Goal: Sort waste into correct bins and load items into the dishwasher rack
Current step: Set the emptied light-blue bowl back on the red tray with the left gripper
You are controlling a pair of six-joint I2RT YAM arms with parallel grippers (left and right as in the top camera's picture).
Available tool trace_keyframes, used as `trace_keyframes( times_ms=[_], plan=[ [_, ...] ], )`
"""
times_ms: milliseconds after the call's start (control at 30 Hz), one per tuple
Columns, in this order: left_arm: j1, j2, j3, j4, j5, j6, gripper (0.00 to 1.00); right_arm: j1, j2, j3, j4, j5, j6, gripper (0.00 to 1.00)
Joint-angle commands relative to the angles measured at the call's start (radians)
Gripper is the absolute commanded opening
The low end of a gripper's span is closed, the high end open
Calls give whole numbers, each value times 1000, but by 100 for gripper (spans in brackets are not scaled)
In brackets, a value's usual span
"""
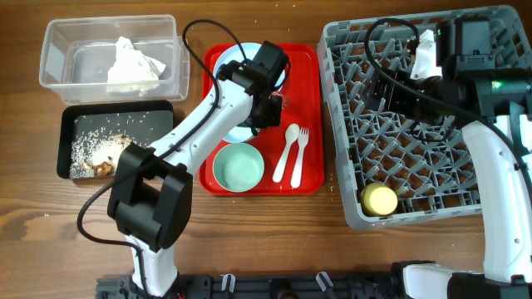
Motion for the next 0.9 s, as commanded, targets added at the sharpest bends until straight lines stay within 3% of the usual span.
trace_keyframes(
  times_ms=[0,67,200,300,367,467,567,733,867],
  plan=[
    [-2,26,-45,4,-43,-11,18,-2,8,13,-2,-10,-20,100],
    [-2,26,-45,23,-43,-11,29,-2,8,13,-2,-10,-20,99],
    [-2,25,-10,33,-34,-12,39,-2,8,13,-1,-10,-19,99],
    [1,23,102,53,-27,-31,70,-2,8,13,-1,-10,-19,99],
    [4,24,133,152,-27,-34,81,-2,8,13,-2,-10,-19,100],
    [21,69,133,320,-61,-146,80,-2,8,13,-2,-10,-19,100],
    [32,147,133,382,-66,-260,80,-2,8,13,-2,-10,-19,99],
    [32,209,132,332,-170,-423,80,-2,8,13,-6,-10,-20,100],
    [36,262,131,341,-177,-483,72,-2,8,13,-6,-10,-21,100]
  ],
)
